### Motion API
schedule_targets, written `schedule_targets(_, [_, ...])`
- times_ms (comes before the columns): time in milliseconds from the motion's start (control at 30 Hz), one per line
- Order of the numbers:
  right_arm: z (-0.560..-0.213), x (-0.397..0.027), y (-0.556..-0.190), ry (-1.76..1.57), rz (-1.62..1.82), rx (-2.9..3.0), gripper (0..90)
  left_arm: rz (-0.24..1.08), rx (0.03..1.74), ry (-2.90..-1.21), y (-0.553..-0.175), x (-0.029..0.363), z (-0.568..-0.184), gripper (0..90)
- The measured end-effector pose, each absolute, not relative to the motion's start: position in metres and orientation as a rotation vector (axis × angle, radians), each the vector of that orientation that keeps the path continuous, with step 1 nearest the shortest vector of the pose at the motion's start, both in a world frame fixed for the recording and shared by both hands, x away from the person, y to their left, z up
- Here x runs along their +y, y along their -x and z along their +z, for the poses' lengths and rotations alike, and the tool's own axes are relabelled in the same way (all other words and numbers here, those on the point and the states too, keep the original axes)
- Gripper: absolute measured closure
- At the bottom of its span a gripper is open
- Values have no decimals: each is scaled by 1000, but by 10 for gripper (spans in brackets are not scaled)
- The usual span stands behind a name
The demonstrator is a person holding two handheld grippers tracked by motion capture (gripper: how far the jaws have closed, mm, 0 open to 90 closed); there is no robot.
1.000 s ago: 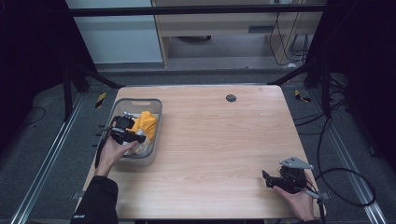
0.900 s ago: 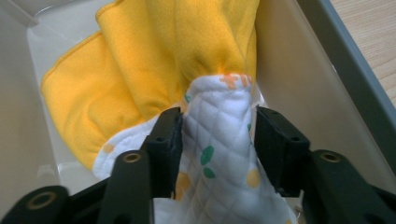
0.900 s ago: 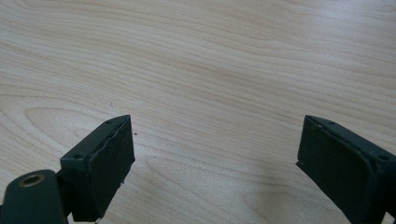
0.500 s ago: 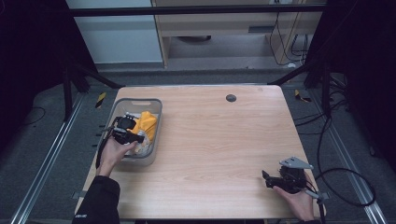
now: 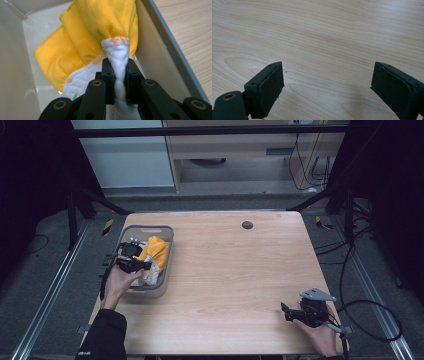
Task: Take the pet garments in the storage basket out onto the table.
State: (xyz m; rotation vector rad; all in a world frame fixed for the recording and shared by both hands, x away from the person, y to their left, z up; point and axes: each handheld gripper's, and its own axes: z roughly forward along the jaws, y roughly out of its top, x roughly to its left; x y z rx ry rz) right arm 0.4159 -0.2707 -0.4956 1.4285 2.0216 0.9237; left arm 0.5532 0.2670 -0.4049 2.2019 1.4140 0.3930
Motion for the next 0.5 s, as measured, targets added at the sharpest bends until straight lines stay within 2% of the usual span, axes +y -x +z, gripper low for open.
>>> schedule_targets(500, [-495,-272,-415,-1430,928,2015,107,450,1374,-2143,-538,275,-373,807])
